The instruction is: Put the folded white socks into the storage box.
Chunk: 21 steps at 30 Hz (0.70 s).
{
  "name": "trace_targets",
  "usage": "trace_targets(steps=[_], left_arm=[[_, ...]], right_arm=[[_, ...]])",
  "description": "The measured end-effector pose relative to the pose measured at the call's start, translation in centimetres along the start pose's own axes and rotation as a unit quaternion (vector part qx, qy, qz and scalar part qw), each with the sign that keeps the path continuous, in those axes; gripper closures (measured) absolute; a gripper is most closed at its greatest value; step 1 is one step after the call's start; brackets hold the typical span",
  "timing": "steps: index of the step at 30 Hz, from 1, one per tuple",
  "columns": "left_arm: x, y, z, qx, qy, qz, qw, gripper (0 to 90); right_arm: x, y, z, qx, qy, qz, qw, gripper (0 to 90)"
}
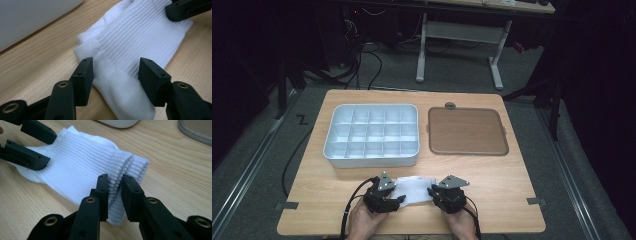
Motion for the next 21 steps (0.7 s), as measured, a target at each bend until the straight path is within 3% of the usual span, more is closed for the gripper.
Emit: trace_targets(steps=[5,10,13,16,21], left_arm=[[-0.4,0.2,0.0,0.0,0.005,0.009,0.9999,45.8],[-0.8,0.9,0.3,0.004,0.0,0.031,0.9995,45.5],[-1.0,1.8,0.7,0.012,0.001,0.037,0.9992,44.8],[-1.2,3.4,1.2,0.027,-0.004,0.059,0.9979,44.3],[-2.0,5.1,0.9,0.032,0.004,0.068,0.9971,42.8]], right_arm=[[-0.1,0.3,-0.3,0.001,0.0,0.007,1.0,76.2],[-0.2,0.6,-0.4,0.006,0.003,0.007,0.9999,72.6],[-0.3,0.9,-0.2,0.01,0.009,-0.001,0.9999,68.1],[-0.4,1.3,0.4,0.02,0.013,-0.003,0.9997,66.0],[-0.9,2.8,1.6,0.049,0.019,-0.006,0.9986,65.9]])
Point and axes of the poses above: each handheld gripper's, and its own axes: z roughly backward along the jaws, y roughly out of its top, x roughly to its right, the point moved 10 cm from there along -z, roughly forward along the jaws, and after that the axes turned 4 degrees about -y, right-handed, at the moved point
